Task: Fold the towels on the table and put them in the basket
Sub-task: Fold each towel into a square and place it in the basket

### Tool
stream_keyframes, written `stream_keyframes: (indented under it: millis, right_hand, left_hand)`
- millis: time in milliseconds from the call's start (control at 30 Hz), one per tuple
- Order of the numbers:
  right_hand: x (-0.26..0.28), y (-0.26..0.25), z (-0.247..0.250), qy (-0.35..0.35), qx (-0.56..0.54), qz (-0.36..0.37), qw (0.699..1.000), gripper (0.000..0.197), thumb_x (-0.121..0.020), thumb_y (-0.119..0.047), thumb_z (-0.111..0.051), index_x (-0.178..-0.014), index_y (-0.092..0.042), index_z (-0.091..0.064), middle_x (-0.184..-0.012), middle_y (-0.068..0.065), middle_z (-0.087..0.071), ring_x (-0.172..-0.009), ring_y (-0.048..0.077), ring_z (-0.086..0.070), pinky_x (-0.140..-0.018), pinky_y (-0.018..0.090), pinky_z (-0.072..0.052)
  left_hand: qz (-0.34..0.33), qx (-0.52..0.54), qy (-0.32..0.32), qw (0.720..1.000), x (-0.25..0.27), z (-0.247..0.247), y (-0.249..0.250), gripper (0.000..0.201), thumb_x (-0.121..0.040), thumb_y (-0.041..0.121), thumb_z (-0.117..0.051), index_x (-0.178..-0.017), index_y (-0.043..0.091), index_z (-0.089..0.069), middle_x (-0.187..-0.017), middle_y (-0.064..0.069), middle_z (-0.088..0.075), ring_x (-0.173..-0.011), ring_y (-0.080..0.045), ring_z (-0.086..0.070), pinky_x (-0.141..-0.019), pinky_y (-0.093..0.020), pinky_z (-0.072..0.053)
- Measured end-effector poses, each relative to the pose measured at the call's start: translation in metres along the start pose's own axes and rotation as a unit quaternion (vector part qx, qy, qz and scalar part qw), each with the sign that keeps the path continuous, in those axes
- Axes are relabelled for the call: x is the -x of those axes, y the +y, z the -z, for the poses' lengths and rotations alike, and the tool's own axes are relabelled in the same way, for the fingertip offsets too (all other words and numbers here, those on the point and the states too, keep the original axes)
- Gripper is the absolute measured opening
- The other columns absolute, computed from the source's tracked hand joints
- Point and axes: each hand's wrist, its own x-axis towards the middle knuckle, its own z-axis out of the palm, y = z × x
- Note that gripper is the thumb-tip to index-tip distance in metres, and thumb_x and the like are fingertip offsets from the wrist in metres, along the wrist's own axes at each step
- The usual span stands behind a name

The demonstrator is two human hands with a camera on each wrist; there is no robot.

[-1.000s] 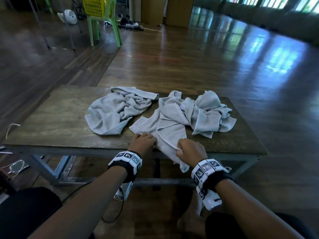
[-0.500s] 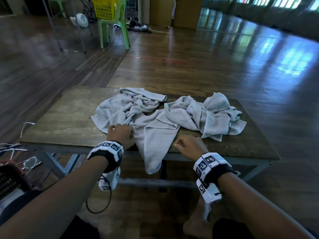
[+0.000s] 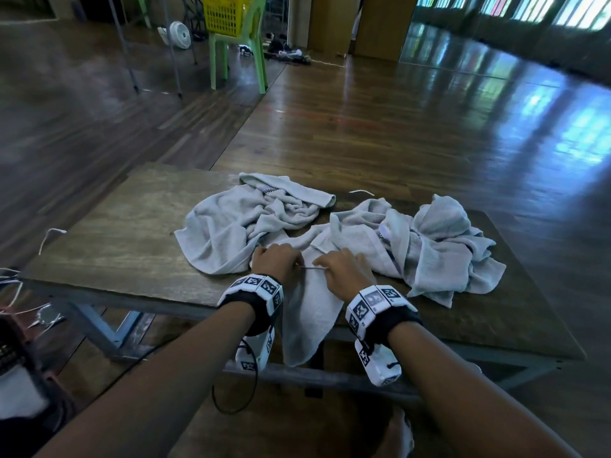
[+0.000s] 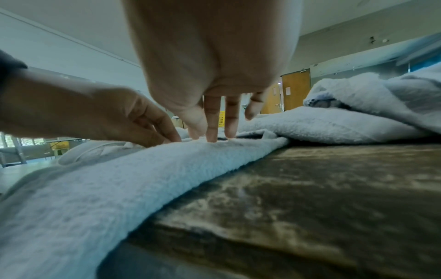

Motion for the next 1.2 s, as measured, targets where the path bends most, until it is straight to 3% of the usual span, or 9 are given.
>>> stream_keyframes:
  millis: [167, 300, 500, 733, 833, 900, 967, 1067, 1200]
  right_hand:
    - [-0.012, -0.003, -0.004, 0.025, 0.06, -0.007, 0.998, 0.028, -0.091, -0.025, -0.048, -0.117, -0.027, -0.058, -0.12, -0.001, -0.058, -0.115, 0.022, -0.046, -0.093, 0.041, -0.031]
    - [-0.014, 0.0, 0.012, 0.077, 0.079, -0.014, 0.994, 0.021, -0.09, -0.028, -0.047, -0.102, -0.024, -0.064, -0.108, -0.002, -0.063, -0.107, 0.022, -0.049, -0.087, 0.04, -0.032]
    - [-0.018, 0.004, 0.069, 0.106, 0.058, 0.01, 0.993, 0.019, -0.091, -0.036, -0.048, -0.104, -0.031, -0.06, -0.108, -0.002, -0.063, -0.114, 0.021, -0.047, -0.091, 0.041, -0.025]
    - [-0.017, -0.002, 0.162, 0.168, 0.023, 0.029, 0.985, 0.015, -0.089, -0.041, -0.05, -0.099, -0.035, -0.058, -0.104, -0.006, -0.061, -0.107, 0.016, -0.046, -0.081, 0.035, -0.014]
    - [-0.012, -0.008, 0.198, 0.214, 0.039, 0.029, 0.976, 0.017, -0.088, -0.043, -0.051, -0.099, -0.034, -0.06, -0.101, -0.009, -0.061, -0.104, 0.014, -0.047, -0.074, 0.034, -0.012]
    - [-0.006, -0.01, 0.218, 0.23, 0.042, 0.033, 0.972, 0.016, -0.087, -0.046, -0.052, -0.096, -0.035, -0.06, -0.095, -0.011, -0.059, -0.102, 0.013, -0.046, -0.074, 0.034, -0.012]
    - [0.001, -0.011, 0.234, 0.246, 0.043, 0.036, 0.968, 0.014, -0.086, -0.048, -0.055, -0.092, -0.037, -0.06, -0.09, -0.012, -0.055, -0.101, 0.012, -0.044, -0.073, 0.033, -0.01]
    - [0.015, -0.008, 0.248, 0.251, 0.056, 0.042, 0.965, 0.013, -0.084, -0.048, -0.058, -0.09, -0.037, -0.062, -0.095, -0.011, -0.06, -0.101, 0.013, -0.045, -0.069, 0.031, -0.008]
    - [0.033, 0.0, 0.258, 0.236, 0.061, 0.038, 0.969, 0.015, -0.086, -0.046, -0.056, -0.093, -0.035, -0.063, -0.097, -0.01, -0.061, -0.101, 0.014, -0.045, -0.068, 0.031, -0.008]
  left_hand:
    - [-0.015, 0.011, 0.032, 0.999, -0.001, 0.005, 0.0, 0.013, -0.088, 0.025, -0.05, -0.086, 0.029, -0.062, -0.105, 0.003, -0.063, -0.106, -0.02, -0.055, -0.094, -0.037, -0.03]
    - [-0.053, 0.037, 0.076, 0.995, 0.006, 0.023, 0.0, 0.018, -0.087, 0.019, -0.045, -0.099, 0.022, -0.059, -0.106, 0.001, -0.064, -0.105, -0.022, -0.054, -0.099, -0.037, -0.029]
    - [-0.047, 0.059, 0.146, 0.986, 0.01, 0.078, -0.001, 0.013, -0.086, 0.017, -0.046, -0.092, 0.022, -0.056, -0.093, -0.002, -0.067, -0.095, -0.026, -0.058, -0.092, -0.033, -0.031]
    - [-0.058, 0.081, 0.214, 0.972, 0.025, 0.172, 0.004, 0.014, -0.088, 0.016, -0.045, -0.093, 0.019, -0.058, -0.097, -0.002, -0.066, -0.096, -0.026, -0.057, -0.093, -0.034, -0.033]
    - [-0.057, 0.103, 0.252, 0.96, 0.036, 0.208, 0.005, 0.011, -0.09, 0.017, -0.045, -0.093, 0.017, -0.056, -0.092, -0.001, -0.065, -0.088, -0.026, -0.058, -0.082, -0.031, -0.036]
    - [-0.051, 0.117, 0.264, 0.956, 0.041, 0.227, 0.002, 0.014, -0.089, 0.014, -0.048, -0.082, 0.025, -0.051, -0.084, 0.003, -0.058, -0.08, -0.024, -0.054, -0.073, -0.027, -0.033]
    - [-0.05, 0.141, 0.283, 0.947, 0.044, 0.242, -0.001, 0.028, -0.083, 0.008, -0.051, -0.07, 0.031, -0.041, -0.079, 0.003, -0.058, -0.077, -0.026, -0.055, -0.071, -0.029, -0.039]
    - [-0.041, 0.135, 0.309, 0.94, 0.052, 0.259, -0.006, 0.017, -0.083, 0.009, -0.051, -0.082, 0.025, -0.049, -0.084, -0.006, -0.065, -0.08, -0.029, -0.059, -0.077, -0.039, -0.047]
    - [-0.032, 0.133, 0.351, 0.927, 0.063, 0.269, -0.015, 0.007, -0.084, 0.012, -0.052, -0.09, 0.012, -0.056, -0.087, -0.013, -0.067, -0.082, -0.034, -0.062, -0.078, -0.042, -0.048]
